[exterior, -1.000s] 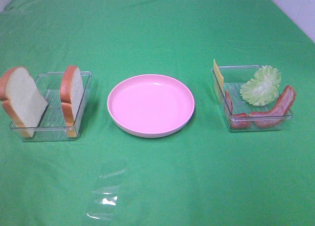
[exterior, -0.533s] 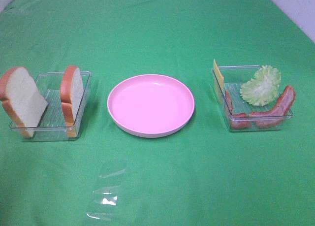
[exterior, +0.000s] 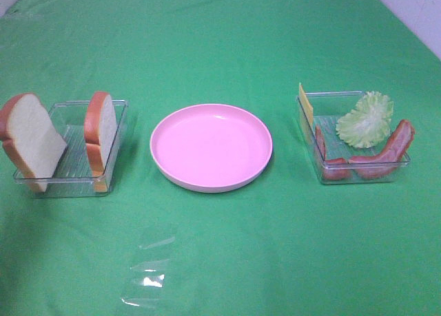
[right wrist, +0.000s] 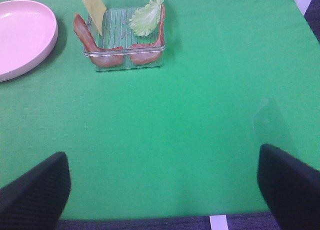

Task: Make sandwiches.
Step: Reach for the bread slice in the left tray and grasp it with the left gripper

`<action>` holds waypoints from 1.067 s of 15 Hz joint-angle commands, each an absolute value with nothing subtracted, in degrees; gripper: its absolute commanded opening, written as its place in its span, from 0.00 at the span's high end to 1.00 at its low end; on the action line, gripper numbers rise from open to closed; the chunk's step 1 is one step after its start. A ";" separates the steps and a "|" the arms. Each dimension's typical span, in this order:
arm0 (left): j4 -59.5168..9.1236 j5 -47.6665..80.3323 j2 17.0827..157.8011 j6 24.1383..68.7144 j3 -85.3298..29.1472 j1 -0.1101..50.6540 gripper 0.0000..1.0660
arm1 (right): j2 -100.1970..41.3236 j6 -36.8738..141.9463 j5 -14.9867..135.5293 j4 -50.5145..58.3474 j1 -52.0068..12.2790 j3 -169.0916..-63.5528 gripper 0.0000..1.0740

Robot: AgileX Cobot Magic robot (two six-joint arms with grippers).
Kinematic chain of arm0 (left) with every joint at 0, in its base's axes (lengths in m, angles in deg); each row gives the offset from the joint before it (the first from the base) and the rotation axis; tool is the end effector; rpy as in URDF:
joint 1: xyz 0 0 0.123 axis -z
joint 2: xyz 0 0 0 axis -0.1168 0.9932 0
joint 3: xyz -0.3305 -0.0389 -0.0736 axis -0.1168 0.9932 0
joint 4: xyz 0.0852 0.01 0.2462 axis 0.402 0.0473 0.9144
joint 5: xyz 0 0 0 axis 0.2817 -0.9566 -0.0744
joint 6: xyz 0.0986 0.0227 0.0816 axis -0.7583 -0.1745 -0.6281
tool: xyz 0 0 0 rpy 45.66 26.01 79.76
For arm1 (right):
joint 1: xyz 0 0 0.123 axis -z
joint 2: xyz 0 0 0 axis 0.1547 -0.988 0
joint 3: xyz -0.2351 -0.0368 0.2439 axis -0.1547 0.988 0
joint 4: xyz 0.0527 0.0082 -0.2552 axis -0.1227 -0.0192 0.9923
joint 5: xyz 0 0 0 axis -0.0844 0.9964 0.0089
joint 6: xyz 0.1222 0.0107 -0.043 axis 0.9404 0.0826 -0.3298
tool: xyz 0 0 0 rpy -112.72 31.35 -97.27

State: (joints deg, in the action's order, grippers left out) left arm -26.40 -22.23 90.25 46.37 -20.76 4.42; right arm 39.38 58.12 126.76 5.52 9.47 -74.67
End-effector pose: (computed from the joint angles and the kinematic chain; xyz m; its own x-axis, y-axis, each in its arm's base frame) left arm 0.2677 -0.0164 0.3619 -0.7918 -0.1432 -0.5937 -0.0014 0.9725 -0.2327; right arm -0.0172 -0.0028 0.2444 -0.5289 0.0118 -0.8486 0.0323 0.9995 -0.0062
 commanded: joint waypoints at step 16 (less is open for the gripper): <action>-8.01 -41.13 129.04 71.18 -50.38 30.43 0.08 | 41.04 57.72 126.53 5.69 9.87 -74.55 0.09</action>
